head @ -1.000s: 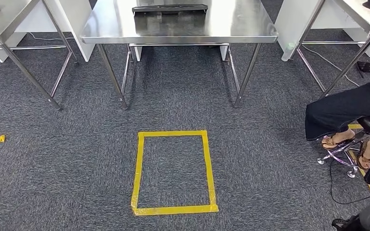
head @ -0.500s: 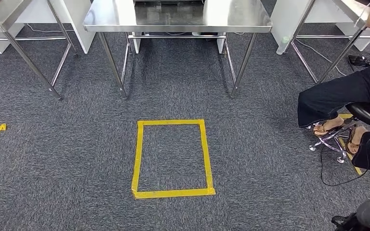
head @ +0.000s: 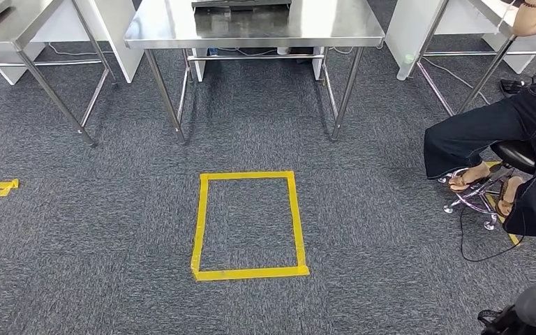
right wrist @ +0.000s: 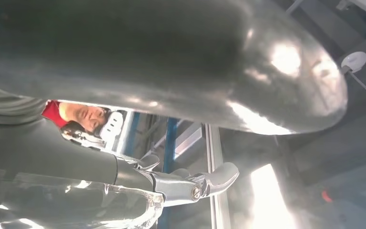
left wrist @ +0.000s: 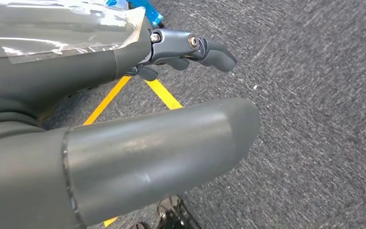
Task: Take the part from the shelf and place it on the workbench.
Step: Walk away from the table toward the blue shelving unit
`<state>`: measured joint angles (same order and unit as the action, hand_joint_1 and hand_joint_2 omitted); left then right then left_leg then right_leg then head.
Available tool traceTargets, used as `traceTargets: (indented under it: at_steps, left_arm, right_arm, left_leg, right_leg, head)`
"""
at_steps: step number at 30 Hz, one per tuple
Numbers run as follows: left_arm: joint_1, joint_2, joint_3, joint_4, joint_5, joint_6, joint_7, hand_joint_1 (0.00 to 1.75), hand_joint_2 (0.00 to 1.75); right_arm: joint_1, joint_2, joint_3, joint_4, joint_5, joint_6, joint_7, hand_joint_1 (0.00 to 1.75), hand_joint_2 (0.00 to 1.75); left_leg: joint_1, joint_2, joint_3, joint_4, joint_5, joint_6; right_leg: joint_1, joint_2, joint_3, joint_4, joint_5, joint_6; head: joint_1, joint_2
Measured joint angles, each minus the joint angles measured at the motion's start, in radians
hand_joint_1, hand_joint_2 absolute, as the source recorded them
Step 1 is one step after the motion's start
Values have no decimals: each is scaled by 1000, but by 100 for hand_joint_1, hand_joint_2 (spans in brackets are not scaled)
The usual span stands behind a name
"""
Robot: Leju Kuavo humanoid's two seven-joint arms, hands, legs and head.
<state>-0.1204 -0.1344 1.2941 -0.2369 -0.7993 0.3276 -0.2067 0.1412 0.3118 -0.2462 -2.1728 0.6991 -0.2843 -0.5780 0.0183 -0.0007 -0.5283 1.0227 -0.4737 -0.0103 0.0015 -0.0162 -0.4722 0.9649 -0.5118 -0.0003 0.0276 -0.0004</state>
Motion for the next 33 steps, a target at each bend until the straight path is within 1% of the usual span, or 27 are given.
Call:
traceTargets:
  at_steps: [1, 2, 4, 13, 15, 16, 17, 18, 19, 20, 21, 22, 23, 24, 25, 26, 27, 28, 29, 30, 32, 33]
  left_arm:
    - [0, 1, 0, 0, -3, -2, -1, 0, 0]
    - [0, 1, -1, 0, -5, -3, -2, 0, 0]
    - [1, 1, -1, 0, -8, -5, -3, 0, 0]
    - [1, 4, -4, 0, -18, -13, -3, 0, 0]
    - [1, 5, -5, 0, -18, -12, -3, 0, 0]
    - [1, 6, -5, 0, -18, -12, -3, 0, 0]
    - [1, 5, -5, 0, -18, -12, -4, 0, 0]
    - [1, 5, -5, 0, -18, -12, -4, 0, 0]
    - [1, 4, -5, 0, -18, -12, -5, 0, 0]
    - [1, 4, -6, 0, -18, -12, -5, 0, 0]
    - [1, 4, -6, 0, -18, -12, -5, 0, 0]
    - [1, 4, -6, 0, -18, -12, -5, 0, 0]
    - [1, 4, -6, 0, -18, -12, -5, 0, 0]
    - [1, 4, -6, 0, -18, -12, -5, 0, 0]
    - [1, 3, -6, 1, -18, -12, -5, 0, 0]
    - [1, 3, -6, 1, -18, -12, -5, 0, 0]
    - [1, 4, -6, 1, -18, -12, -4, 0, 0]
    - [1, 5, -6, 1, -18, -12, -4, 0, 0]
    - [1, 7, -6, 0, -18, -12, -4, 0, 0]
    - [0, 8, -6, 0, -18, -12, -3, 0, 0]
    - [0, 7, -6, 1, -17, -12, -3, 0, 0]
    - [-1, 6, -6, 1, -17, -12, -3, 0, 0]
  right_arm:
    - [1, 0, 0, 0, 0, -4, 0, 0, 0]
    - [1, 0, 0, -1, 0, -7, 0, 0, 0]
    - [5, 0, -1, -2, 1, -14, 0, 0, 0]
    - [23, 0, -2, -4, -14, -42, 0, 0, 0]
    - [24, 1, -2, -4, -30, -44, 0, 0, 0]
    - [24, 1, -2, -5, -37, -44, 0, 0, 0]
    - [24, 1, -2, -6, -44, -44, 0, 0, 0]
    - [24, 1, -2, -8, -49, -43, 0, 0, 0]
    - [24, 0, -2, -9, -53, -42, 0, 0, 0]
    - [25, 0, -2, -10, -56, -42, 0, 0, 0]
    - [26, -1, -2, -10, -58, -41, 0, 0, 0]
    - [27, -1, -2, -10, -59, -41, 1, 0, 0]
    - [28, -2, -3, -10, -59, -40, 1, 0, 0]
    - [29, -2, -3, -10, -59, -40, 1, 0, 0]
    - [30, -2, -3, -10, -59, -40, 1, 0, 0]
    - [30, -2, -3, -10, -59, -40, 1, 0, 0]
    - [30, -2, -3, -10, -59, -40, 1, 0, 0]
    - [30, -2, -3, -10, -59, -40, 1, 0, 0]
    - [31, -2, -3, -10, -59, -40, 1, 0, 0]
    - [31, -2, -3, -10, -59, -39, 1, 0, 0]
    - [32, -2, -3, -11, -59, -39, 1, 0, 0]
    - [33, -1, -3, -11, -59, -39, 0, 0, 0]
  left_leg:
    - [-1, -1, 7, -19, -7, 4]
    - [-2, -1, 4, -25, -8, 8]
    - [-5, 0, -1, -29, -7, 13]
    - [-18, 2, -12, -25, 3, 32]
    - [-20, 2, -16, -21, 4, 40]
    - [-21, 3, -17, -22, 6, 46]
    - [-16, 5, -16, -30, 11, 51]
    - [-13, 8, -14, -39, 18, 57]
    - [-8, 13, -14, -48, 25, 61]
    - [-5, 19, -14, -54, 30, 62]
    - [-4, 25, -18, -56, 33, 63]
    - [-3, 31, -22, -56, 35, 61]
    - [-2, 38, -25, -55, 36, 58]
    - [1, 46, -27, -55, 37, 55]
    - [5, 54, -28, -53, 37, 49]
    - [11, 61, -29, -50, 36, 42]
    - [13, 68, -29, -44, 34, 32]
    - [15, 75, -29, -38, 30, 21]
    - [15, 81, -28, -33, 27, 10]
    - [13, 88, -25, -32, 25, 1]
    - [18, 101, -19, -36, 25, -14]
    - [21, 93, -20, -31, 16, -20]
  right_leg:
    - [3, 0, -7, 4, 0, 3]
    - [4, 0, -10, 7, 2, 5]
    - [5, 0, -18, 8, 4, 5]
    - [-7, 2, -28, 2, 21, 29]
    - [-11, 2, -29, 0, 27, 37]
    - [-12, 2, -30, -2, 29, 42]
    - [-11, 3, -32, 3, 28, 44]
    - [-9, 5, -40, 17, 19, 43]
    - [-8, 8, -56, 49, 0, 41]
    - [-9, 10, -82, 102, -27, 38]
    - [-12, 13, -117, 171, -60, 36]
    - [-16, 14, -151, 238, -86, 38]
    - [-21, 14, -174, 285, -101, 44]
    - [-26, 13, -178, 296, -99, 54]
    - [-31, 11, -159, 260, -80, 69]
    - [-37, 3, -122, 190, -50, 85]
    - [-41, -16, -85, 117, -21, 97]
    - [-43, -32, -57, 59, 2, 100]
    - [-42, -44, -44, 28, 14, 94]
    - [-39, -47, -46, 24, 17, 81]
    - [-36, -27, -54, 27, 22, 53]
    - [-38, -17, -55, 28, 26, 43]
  head:
    - [1, 0]
    - [2, 0]
    - [2, 0]
    - [2, 0]
    - [2, 0]
    - [1, 0]
    - [1, 0]
    - [2, 0]
    - [3, 0]
    - [4, 0]
    - [6, 0]
    - [7, 0]
    - [7, 0]
    - [7, 0]
    - [7, 0]
    - [7, 0]
    - [8, 0]
    - [9, 0]
    - [9, 0]
    - [9, 0]
    - [8, 0]
    - [7, 0]
